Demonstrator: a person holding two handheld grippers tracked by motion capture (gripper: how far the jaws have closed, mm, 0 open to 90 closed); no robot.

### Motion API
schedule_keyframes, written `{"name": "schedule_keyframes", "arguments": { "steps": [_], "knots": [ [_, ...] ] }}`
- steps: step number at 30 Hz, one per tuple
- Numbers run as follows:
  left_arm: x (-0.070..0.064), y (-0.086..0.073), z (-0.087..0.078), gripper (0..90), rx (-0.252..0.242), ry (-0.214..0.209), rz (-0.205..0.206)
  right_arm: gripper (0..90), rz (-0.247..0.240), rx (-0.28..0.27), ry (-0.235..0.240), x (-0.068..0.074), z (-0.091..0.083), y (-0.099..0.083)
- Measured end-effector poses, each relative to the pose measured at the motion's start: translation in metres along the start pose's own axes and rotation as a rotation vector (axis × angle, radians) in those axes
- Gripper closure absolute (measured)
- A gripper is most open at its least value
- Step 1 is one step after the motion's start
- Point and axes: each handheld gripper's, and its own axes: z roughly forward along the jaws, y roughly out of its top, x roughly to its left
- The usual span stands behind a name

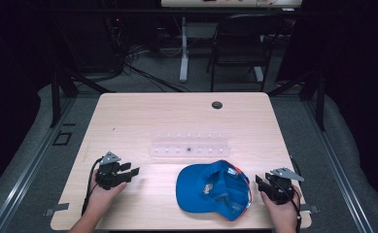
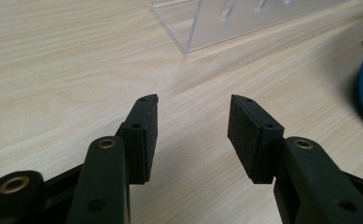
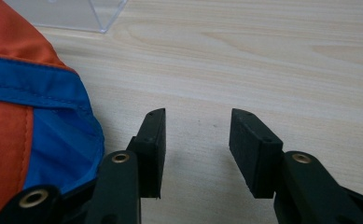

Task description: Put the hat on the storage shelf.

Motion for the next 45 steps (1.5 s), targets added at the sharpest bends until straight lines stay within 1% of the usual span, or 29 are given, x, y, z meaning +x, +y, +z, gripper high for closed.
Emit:
{"name": "schedule_keyframes", "arguments": {
  "steps": [1,2,4,5,6,7,10,13,15,17,18,19,20,21,24,25,27,30,32,35,37,39,40,43,45],
  "knots": [
    [-0.001,0.0,0.0,53.4,0.005,-0.007,0.001,56.9,0.002,-0.004,0.001,-0.001,-0.001,0.0],
    [-0.002,0.0,0.001,53.4,0.008,-0.001,0.005,57.5,0.006,-0.003,0.006,-0.001,-0.001,0.0],
    [-0.004,0.0,0.002,53.6,0.011,-0.007,0.02,60.3,0.014,0.002,0.018,-0.001,-0.003,0.0],
    [-0.004,0.0,0.002,53.7,0.011,-0.007,0.02,60.3,0.014,0.002,0.018,-0.001,-0.003,0.0],
    [-0.005,0.0,0.002,53.7,0.012,-0.005,0.031,61.3,0.017,0.002,0.035,-0.002,-0.004,0.001],
    [-0.007,0.0,0.002,54.7,0.019,-0.006,0.041,62.4,0.016,0.01,0.043,-0.002,-0.008,0.002],
    [-0.009,0.0,-0.001,54.7,0.009,-0.017,0.05,61.5,0.01,0.006,0.039,0.0,-0.013,0.004],
    [-0.012,0.0,-0.003,54.6,-0.002,-0.012,0.064,60.7,0.007,0.01,0.048,0.003,-0.017,0.006],
    [-0.013,0.0,-0.003,54.6,0.001,-0.014,0.071,60.1,-0.005,0.013,0.048,0.006,-0.018,0.006],
    [-0.014,0.001,-0.003,54.9,0.004,-0.015,0.065,59.9,-0.008,0.025,0.057,0.008,-0.017,0.007],
    [-0.013,0.001,-0.002,55.4,0.004,-0.02,0.068,60.3,-0.002,0.036,0.065,0.008,-0.017,0.008],
    [-0.014,0.001,-0.002,55.5,0.005,-0.02,0.07,59.9,0.017,0.041,0.081,0.01,-0.017,0.009],
    [-0.014,0.001,-0.002,55.5,0.006,-0.019,0.069,59.7,0.022,0.061,0.094,0.01,-0.017,0.01],
    [-0.014,0.001,-0.002,55.7,0.011,-0.02,0.075,59.7,0.019,0.069,0.093,0.011,-0.017,0.012],
    [-0.014,0.001,-0.001,55.7,0.018,-0.016,0.076,59.0,0.037,0.098,0.106,0.012,-0.018,0.016],
    [-0.015,0.001,0.0,55.7,0.019,-0.018,0.075,58.8,0.036,0.106,0.103,0.012,-0.019,0.017],
    [-0.015,0.001,0.0,55.7,0.024,-0.019,0.087,58.6,0.029,0.119,0.1,0.011,-0.022,0.019],
    [-0.016,0.002,0.0,55.6,0.022,-0.02,0.087,59.7,0.019,0.115,0.112,0.01,-0.024,0.021],
    [-0.016,0.002,0.0,55.5,0.021,-0.02,0.086,57.2,0.023,0.107,0.115,0.008,-0.026,0.022],
    [-0.015,0.002,0.0,55.4,0.023,-0.019,0.09,54.0,0.044,0.077,0.115,0.006,-0.029,0.023],
    [-0.015,0.002,0.0,55.4,0.025,-0.021,0.085,52.3,0.048,0.059,0.127,0.004,-0.03,0.025],
    [-0.015,0.002,0.001,55.4,0.028,-0.023,0.086,48.0,0.054,0.044,0.156,0.002,-0.031,0.027],
    [-0.015,0.002,0.001,55.4,0.027,-0.022,0.085,47.1,0.052,0.04,0.165,0.002,-0.031,0.028],
    [-0.015,0.001,0.002,55.4,0.027,-0.022,0.084,46.0,0.023,0.035,0.167,0.003,-0.032,0.032],
    [-0.016,0.001,0.002,55.4,0.026,-0.021,0.083,46.4,0.016,0.04,0.163,0.003,-0.033,0.033]
  ]
}}
